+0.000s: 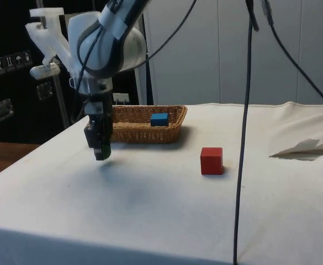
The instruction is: Place all non-red objects into the basket.
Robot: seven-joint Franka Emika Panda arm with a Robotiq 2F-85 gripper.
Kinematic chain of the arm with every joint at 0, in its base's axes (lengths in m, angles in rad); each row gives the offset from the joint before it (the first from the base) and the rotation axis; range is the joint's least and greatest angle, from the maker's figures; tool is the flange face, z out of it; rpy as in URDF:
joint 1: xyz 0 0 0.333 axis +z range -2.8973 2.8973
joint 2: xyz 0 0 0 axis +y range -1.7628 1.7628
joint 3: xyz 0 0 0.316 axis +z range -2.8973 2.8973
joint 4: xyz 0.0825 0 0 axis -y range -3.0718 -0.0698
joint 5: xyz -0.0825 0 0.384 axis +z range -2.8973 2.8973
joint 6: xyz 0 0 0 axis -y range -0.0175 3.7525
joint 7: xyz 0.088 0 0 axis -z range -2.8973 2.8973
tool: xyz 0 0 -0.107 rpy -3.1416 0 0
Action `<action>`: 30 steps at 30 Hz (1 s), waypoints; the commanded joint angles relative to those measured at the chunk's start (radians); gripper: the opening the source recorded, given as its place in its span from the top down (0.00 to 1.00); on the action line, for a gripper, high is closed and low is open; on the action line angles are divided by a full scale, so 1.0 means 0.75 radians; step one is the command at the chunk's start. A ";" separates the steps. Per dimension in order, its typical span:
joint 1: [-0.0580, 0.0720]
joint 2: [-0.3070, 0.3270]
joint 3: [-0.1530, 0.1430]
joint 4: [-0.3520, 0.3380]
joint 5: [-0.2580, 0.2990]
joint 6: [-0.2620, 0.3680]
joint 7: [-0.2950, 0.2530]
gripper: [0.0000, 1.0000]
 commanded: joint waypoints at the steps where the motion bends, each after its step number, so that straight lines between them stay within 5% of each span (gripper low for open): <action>1: 0.001 -0.033 -0.003 -0.013 -0.003 -0.021 0.000 1.00; 30: -0.004 -0.216 -0.021 -0.023 -0.007 -0.160 -0.012 1.00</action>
